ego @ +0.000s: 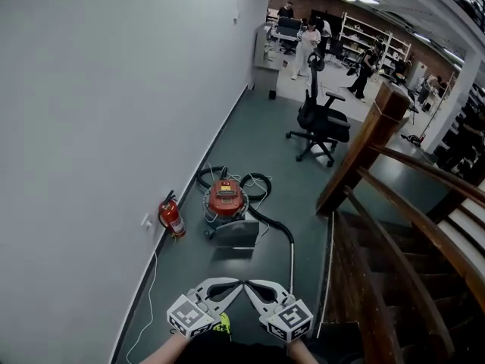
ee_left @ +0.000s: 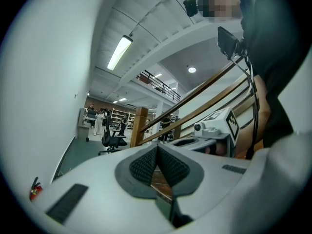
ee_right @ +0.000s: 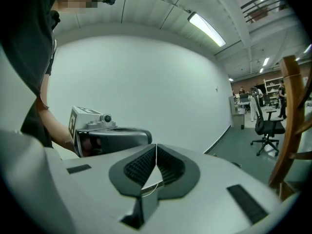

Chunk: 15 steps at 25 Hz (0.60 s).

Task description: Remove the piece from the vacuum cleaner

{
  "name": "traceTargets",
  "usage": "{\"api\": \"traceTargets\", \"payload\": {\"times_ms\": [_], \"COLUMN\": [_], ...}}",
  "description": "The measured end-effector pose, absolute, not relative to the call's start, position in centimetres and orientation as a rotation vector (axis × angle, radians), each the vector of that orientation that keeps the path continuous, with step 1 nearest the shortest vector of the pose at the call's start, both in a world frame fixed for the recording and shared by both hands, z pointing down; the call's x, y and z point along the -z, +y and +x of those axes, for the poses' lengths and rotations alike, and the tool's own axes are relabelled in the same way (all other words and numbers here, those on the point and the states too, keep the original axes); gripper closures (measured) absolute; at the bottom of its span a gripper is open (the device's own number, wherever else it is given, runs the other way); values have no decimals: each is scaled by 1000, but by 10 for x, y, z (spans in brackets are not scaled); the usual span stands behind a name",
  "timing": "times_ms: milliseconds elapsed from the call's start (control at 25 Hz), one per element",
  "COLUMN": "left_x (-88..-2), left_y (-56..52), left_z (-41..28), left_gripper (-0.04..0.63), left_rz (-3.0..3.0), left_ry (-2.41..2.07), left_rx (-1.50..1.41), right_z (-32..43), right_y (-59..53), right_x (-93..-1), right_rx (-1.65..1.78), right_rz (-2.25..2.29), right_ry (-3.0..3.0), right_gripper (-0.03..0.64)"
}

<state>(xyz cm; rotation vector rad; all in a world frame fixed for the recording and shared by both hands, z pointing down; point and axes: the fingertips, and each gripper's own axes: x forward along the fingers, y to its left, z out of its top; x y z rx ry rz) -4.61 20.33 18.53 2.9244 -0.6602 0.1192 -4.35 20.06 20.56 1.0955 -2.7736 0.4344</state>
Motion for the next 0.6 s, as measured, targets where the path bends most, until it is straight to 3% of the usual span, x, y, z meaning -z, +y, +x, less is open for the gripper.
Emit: {"api": "traceTargets", "payload": {"times_ms": [600], "left_x": [-198], "left_y": [145], "left_z": [-63], "left_gripper": [586], "left_rz": [2900], "left_ry": [-649], "left_rx": [-144], "right_z": [-62], "right_y": [140], "right_x": [-220], "right_rx": [-409], "right_rz": [1041], "right_ry": [-2722], "right_gripper": [600]}}
